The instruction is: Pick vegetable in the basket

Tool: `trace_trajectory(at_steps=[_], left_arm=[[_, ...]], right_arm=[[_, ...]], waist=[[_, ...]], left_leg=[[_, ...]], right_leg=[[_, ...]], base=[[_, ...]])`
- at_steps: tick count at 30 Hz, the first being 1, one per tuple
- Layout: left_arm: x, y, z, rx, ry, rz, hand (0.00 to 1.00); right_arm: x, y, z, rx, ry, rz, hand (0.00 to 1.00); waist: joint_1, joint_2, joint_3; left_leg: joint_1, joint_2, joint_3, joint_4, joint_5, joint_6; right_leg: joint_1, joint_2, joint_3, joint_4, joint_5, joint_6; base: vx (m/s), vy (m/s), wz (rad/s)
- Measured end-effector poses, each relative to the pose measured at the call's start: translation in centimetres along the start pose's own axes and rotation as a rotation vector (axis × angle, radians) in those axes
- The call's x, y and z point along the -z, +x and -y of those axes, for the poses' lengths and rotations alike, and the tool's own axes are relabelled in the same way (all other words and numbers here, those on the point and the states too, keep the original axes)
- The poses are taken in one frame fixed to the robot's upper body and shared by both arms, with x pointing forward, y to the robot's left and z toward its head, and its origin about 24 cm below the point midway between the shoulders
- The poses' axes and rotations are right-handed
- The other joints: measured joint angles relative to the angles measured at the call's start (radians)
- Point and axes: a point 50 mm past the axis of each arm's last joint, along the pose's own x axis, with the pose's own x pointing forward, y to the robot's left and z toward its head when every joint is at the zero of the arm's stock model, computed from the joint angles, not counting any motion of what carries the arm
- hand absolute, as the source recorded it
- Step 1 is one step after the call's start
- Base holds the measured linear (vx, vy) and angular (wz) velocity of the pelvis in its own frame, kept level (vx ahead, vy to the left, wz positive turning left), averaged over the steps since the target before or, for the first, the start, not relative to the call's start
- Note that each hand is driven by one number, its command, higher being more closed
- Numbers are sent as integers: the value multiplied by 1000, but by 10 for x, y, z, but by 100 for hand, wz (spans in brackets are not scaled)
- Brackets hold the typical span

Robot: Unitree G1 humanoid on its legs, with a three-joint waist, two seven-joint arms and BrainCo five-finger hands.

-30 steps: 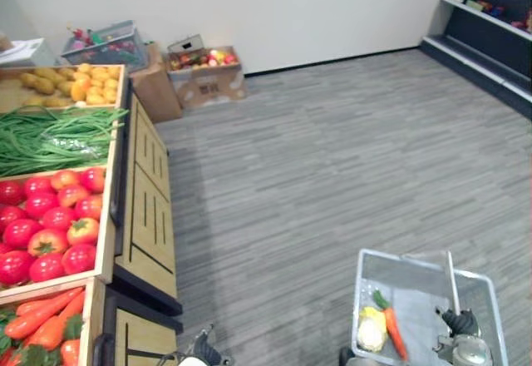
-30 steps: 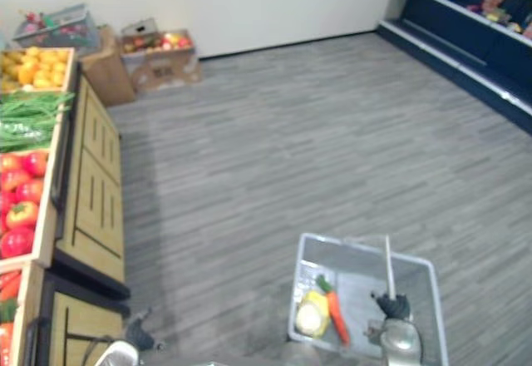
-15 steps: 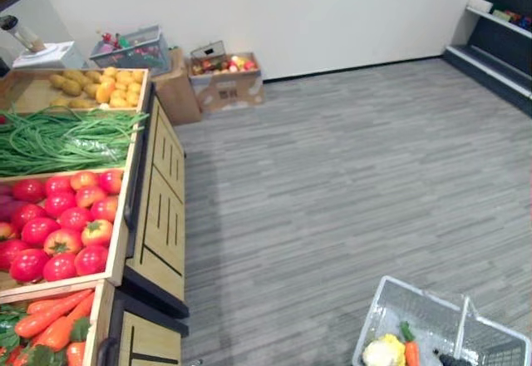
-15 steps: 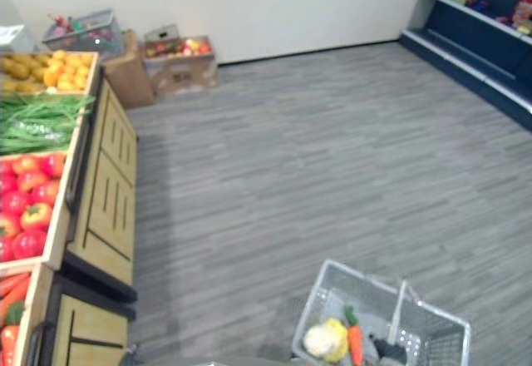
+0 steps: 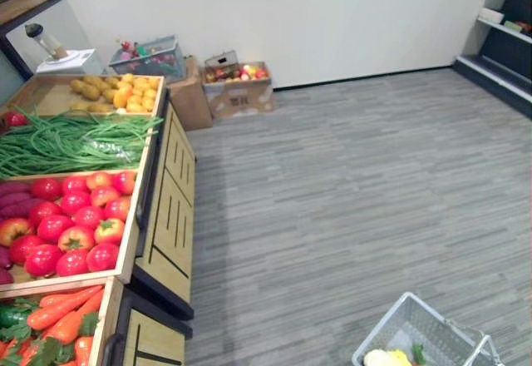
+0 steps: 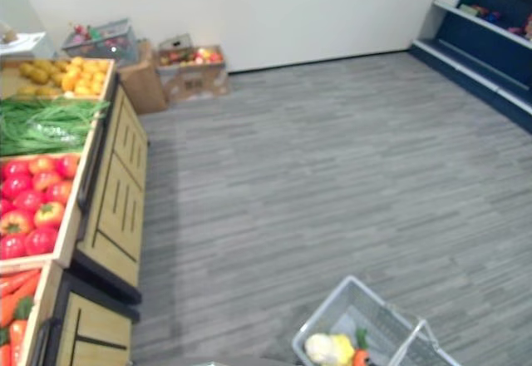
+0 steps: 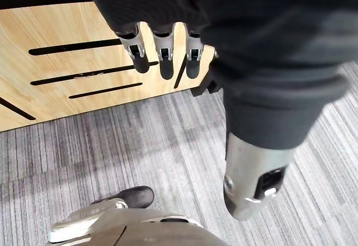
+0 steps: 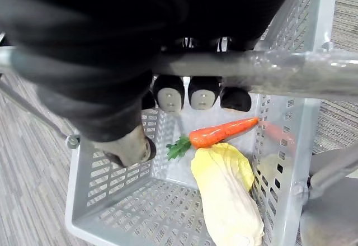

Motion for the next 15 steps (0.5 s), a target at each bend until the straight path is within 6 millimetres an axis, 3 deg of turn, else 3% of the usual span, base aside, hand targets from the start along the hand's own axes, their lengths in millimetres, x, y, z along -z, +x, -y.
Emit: trace_trajectory(at_steps=[15], left_arm=[[-3,0,4,50,7,34,0]], right_arm=[[6,-2,-10,-43,-38,-23,100]], waist=[[3,-3,0]], left_leg=[[26,8,12,-4,-9,-14]], right_leg=[[26,10,10,-16,0,0]], base=[[5,-7,-2]])
